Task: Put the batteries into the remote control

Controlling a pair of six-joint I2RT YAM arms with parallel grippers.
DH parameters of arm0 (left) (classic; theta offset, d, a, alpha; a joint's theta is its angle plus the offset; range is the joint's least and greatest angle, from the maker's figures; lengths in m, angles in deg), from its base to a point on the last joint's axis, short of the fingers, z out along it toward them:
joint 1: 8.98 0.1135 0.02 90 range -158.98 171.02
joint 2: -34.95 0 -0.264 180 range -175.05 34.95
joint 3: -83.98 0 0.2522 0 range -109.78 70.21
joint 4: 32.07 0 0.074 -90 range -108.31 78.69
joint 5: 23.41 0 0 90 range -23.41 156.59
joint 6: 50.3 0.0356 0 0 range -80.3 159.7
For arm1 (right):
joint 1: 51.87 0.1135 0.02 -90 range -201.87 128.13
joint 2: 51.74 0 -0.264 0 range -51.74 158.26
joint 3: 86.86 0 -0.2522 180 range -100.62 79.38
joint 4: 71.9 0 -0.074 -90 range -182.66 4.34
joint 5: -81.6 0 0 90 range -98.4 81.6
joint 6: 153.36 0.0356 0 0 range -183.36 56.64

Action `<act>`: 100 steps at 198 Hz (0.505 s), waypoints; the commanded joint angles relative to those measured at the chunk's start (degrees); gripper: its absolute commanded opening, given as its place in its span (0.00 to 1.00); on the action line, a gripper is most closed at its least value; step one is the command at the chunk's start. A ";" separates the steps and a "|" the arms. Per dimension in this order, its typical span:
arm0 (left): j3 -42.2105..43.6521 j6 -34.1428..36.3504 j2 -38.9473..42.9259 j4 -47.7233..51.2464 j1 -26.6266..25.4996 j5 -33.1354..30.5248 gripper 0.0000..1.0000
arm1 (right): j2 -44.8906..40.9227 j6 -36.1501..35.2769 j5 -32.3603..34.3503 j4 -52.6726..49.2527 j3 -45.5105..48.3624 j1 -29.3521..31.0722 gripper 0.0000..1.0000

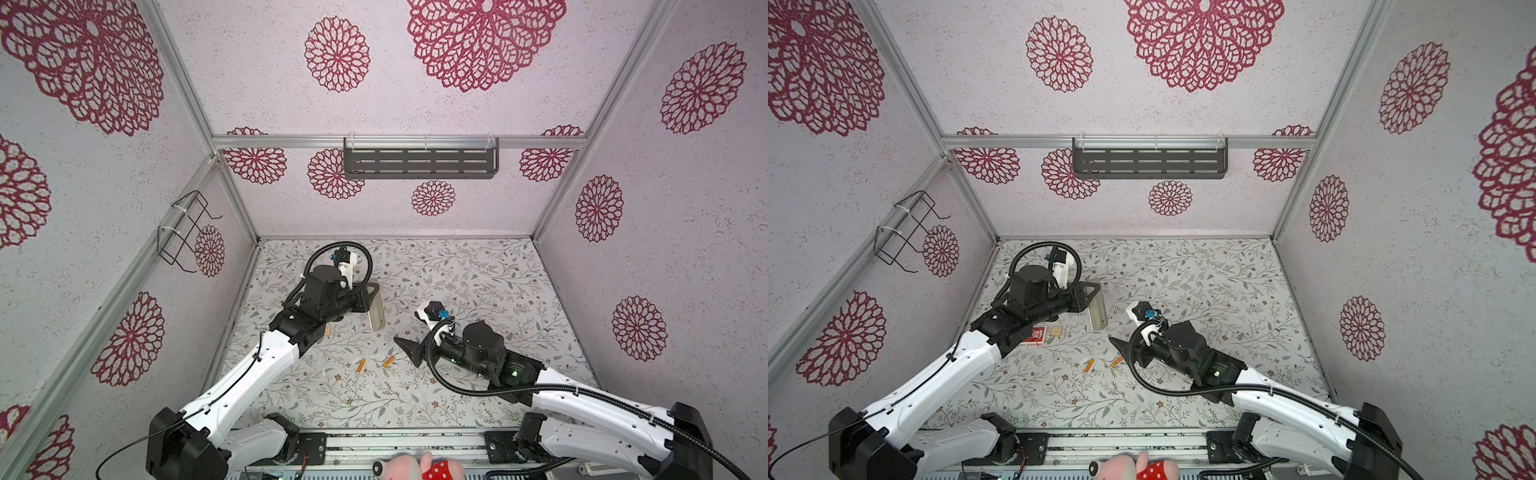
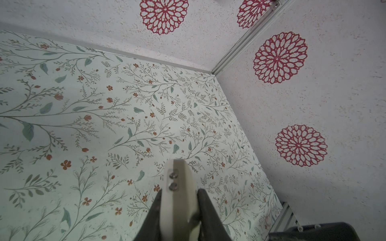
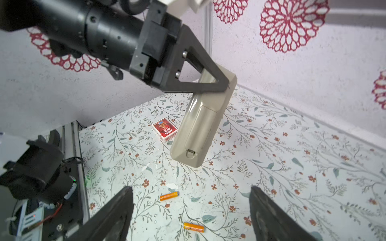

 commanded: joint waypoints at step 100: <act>9.49 -5.32 7.23 -0.08 4.17 20.89 0.00 | 6.75 -26.20 2.18 1.12 -3.92 6.51 0.61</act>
